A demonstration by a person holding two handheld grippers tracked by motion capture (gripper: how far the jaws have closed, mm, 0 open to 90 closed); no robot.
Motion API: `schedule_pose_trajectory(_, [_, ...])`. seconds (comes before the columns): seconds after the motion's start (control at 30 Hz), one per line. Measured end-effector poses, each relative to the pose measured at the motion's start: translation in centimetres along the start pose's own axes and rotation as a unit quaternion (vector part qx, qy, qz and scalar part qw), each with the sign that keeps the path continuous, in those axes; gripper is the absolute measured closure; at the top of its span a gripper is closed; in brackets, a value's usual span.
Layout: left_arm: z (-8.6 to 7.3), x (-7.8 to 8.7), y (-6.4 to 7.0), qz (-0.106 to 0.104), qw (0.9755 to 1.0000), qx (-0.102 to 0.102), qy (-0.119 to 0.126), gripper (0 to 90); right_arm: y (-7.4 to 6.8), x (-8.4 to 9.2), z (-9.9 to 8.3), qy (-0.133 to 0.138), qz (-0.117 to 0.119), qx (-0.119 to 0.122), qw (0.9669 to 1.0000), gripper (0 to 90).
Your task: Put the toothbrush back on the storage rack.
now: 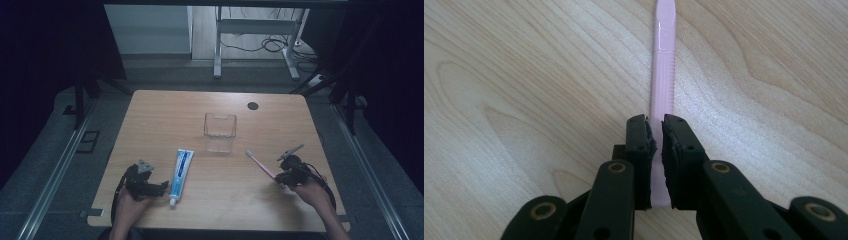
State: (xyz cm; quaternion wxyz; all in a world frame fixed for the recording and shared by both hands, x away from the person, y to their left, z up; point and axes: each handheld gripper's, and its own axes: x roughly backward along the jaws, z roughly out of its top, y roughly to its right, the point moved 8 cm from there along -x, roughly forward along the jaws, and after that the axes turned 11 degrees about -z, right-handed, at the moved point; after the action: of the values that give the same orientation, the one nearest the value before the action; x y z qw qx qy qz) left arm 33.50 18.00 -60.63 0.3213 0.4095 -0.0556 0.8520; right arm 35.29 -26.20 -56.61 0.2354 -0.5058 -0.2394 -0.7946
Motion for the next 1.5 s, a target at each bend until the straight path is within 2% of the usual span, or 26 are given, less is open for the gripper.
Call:
schedule_pose_trajectory(0.1, [0.0, 0.0, 0.0, 0.000, 1.0000, 0.000, 0.000, 0.0, 0.2, -0.4, 0.5, -0.026, 0.000, 0.010, 0.9996, 80.3])
schedule_pose_trajectory(0.33, [0.0, 0.0, 0.0, 0.000, 1.0000, 0.000, 0.000, 0.0, 0.3, -1.1, 1.4, -0.053, 0.002, 0.023, 0.9983, 77.8])
schedule_pose_trajectory(0.53, [0.0, 0.0, 0.0, 0.000, 1.0000, 0.000, 0.000, 0.0, 0.3, -1.8, 2.5, -0.083, 0.000, 0.033, 0.9960, 76.1])
schedule_pose_trajectory(0.83, [0.0, 0.0, 0.0, 0.000, 1.0000, 0.000, 0.000, 0.0, 0.1, -2.3, 3.8, -0.110, 0.000, 0.046, 0.9928, 75.0])
schedule_pose_trajectory(1.07, [0.0, 0.0, 0.0, 0.000, 1.0000, 0.000, 0.000, 0.0, -0.2, -3.3, 4.8, -0.136, -0.003, 0.056, 0.9891, 74.5])
schedule_pose_trajectory(1.23, [0.0, 0.0, 0.0, 0.000, 1.0000, 0.000, 0.000, 0.0, -0.3, -3.5, 5.2, -0.140, -0.005, 0.056, 0.9885, 74.6])
schedule_pose_trajectory(1.5, [0.0, 0.0, 0.0, 0.000, 1.0000, 0.000, 0.000, 0.0, -0.4, -3.7, 5.7, -0.162, -0.010, 0.059, 0.9850, 78.5])
